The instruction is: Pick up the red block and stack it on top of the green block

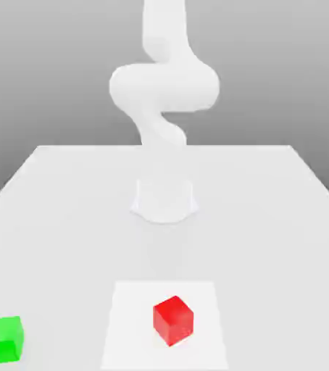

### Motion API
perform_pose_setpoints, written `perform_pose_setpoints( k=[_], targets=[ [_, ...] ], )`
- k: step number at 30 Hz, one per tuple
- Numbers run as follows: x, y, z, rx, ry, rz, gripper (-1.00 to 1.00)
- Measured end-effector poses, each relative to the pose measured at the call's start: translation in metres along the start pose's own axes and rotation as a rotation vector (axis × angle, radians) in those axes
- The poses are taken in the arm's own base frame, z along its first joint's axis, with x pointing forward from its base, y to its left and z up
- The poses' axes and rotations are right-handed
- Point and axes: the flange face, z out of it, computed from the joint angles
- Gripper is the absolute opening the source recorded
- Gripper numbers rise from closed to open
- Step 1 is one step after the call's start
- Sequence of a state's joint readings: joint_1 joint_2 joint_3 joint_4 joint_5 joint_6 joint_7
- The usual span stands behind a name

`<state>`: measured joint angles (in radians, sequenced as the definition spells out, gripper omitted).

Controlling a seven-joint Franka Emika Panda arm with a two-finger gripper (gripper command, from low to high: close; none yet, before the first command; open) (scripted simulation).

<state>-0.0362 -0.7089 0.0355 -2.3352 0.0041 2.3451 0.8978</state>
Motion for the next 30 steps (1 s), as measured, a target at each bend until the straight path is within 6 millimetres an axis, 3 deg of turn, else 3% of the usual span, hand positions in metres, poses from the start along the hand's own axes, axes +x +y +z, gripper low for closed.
perform_pose_setpoints(
  k=[7,14,21,27,28,30],
  targets=[
    [-0.033,0.03,0.154,-0.218,-0.09,0.264,0.0],
    [-0.089,0.096,0.278,-0.44,-0.153,0.523,0.0],
    [-0.167,0.181,0.361,-0.673,-0.196,0.779,0.0],
    [-0.204,0.222,0.412,-0.712,-0.199,0.822,0.0],
    [-0.207,0.227,0.418,-0.713,-0.199,0.822,-1.0],
    [-0.207,0.227,0.418,-0.712,-0.199,0.822,-1.0]
  ],
)
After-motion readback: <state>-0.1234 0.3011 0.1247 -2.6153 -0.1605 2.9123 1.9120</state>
